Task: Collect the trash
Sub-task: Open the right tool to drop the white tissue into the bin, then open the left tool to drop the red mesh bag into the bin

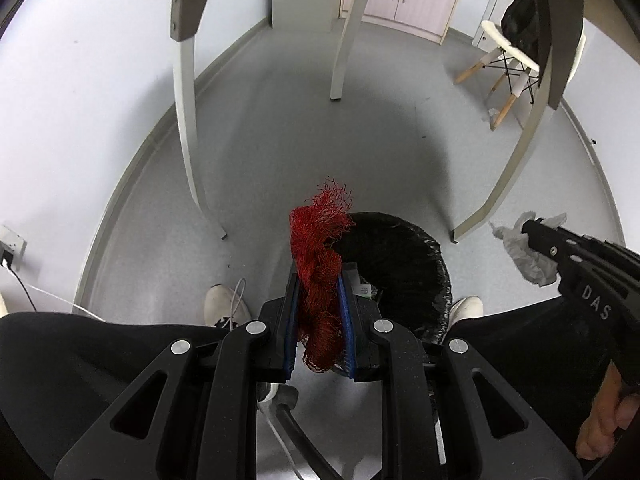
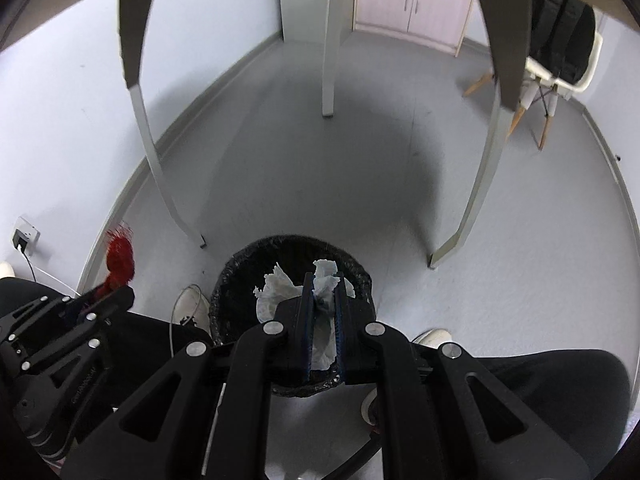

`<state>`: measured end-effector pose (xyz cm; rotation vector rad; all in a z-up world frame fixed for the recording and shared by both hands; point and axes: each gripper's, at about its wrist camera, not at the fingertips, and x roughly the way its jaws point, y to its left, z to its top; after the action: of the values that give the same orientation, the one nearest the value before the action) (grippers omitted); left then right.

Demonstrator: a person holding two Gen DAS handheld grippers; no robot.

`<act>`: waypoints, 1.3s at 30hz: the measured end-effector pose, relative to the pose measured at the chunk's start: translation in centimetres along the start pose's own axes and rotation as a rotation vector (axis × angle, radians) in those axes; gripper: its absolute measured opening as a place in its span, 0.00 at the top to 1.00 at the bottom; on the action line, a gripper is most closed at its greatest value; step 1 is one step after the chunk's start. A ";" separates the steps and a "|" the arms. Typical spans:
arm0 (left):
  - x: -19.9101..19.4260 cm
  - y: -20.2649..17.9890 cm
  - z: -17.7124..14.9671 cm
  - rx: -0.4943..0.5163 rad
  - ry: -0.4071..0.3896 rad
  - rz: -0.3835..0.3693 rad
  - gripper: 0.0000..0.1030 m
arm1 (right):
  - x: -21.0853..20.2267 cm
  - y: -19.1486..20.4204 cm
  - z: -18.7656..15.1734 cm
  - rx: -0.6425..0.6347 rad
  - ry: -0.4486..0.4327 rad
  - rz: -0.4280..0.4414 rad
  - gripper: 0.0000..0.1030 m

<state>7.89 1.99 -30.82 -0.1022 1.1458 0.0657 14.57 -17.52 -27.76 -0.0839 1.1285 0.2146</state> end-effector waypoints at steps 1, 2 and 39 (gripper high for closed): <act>0.3 0.1 0.0 0.000 0.003 0.000 0.83 | 0.7 0.1 0.1 0.004 0.013 0.004 0.92; 0.7 0.2 0.1 -0.003 0.005 -0.001 0.83 | 1.1 0.1 0.2 0.005 0.020 0.002 0.92; 4.7 -4.1 0.6 0.050 0.091 -0.044 0.83 | 3.0 -5.7 -0.8 0.100 -0.014 -0.096 0.09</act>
<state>10.77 -2.05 -34.71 -0.0863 1.2352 -0.0067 16.29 -22.83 -31.06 -0.0469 1.1164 0.0732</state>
